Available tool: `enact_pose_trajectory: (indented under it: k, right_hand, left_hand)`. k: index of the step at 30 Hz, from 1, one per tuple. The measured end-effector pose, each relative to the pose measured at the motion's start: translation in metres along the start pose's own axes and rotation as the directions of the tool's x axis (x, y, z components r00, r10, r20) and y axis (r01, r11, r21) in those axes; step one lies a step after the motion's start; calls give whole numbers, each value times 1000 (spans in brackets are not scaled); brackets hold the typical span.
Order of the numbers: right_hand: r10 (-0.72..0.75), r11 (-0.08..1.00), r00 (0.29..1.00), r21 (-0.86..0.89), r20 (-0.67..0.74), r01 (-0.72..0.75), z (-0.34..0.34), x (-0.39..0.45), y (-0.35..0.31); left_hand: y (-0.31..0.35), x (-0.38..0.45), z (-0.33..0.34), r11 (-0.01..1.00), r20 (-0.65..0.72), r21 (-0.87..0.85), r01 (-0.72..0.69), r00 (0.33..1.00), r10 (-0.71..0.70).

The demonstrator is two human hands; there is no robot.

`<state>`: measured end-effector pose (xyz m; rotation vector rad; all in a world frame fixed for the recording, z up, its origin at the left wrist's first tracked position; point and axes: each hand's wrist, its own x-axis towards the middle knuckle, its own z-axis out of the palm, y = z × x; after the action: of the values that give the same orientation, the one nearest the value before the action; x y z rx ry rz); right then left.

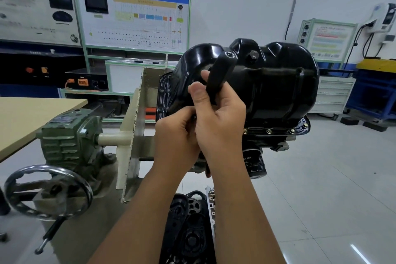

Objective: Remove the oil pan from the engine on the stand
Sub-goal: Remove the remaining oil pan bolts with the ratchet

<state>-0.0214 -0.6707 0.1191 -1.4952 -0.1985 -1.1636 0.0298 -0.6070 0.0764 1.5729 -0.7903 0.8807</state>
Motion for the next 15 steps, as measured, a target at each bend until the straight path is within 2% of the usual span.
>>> enact_pose_trajectory:
  k: [1,4,6,8,11,13,15]
  right_hand:
    - [-3,1000,1000,0,-24,3,0,-1,0]
    - [2,1000,973,20,-230,3,0,-3,0]
    - [3,1000,962,28,-274,4,-1,-2,1]
    - [18,999,972,47,-236,-7,-4,1,3]
    - [33,999,989,43,-141,-27,-10,5,4]
    - [51,998,996,42,-77,-48,-12,6,5]
    - [49,998,998,35,-40,-48,-13,5,6]
  left_hand:
    - [-1,1,0,1000,-14,16,14,1000,-14]
    - [-1,2,-4,998,-49,3,55,997,-55]
    - [0,1,-9,997,-71,-55,45,996,-49]
    - [-1,2,-13,991,-137,-112,76,986,-92]
    - [-5,5,-18,964,-228,-142,227,940,-255]
    - [-12,7,-21,946,-220,-135,296,922,-320]
    - [-17,8,-24,945,-175,-111,308,930,-323]
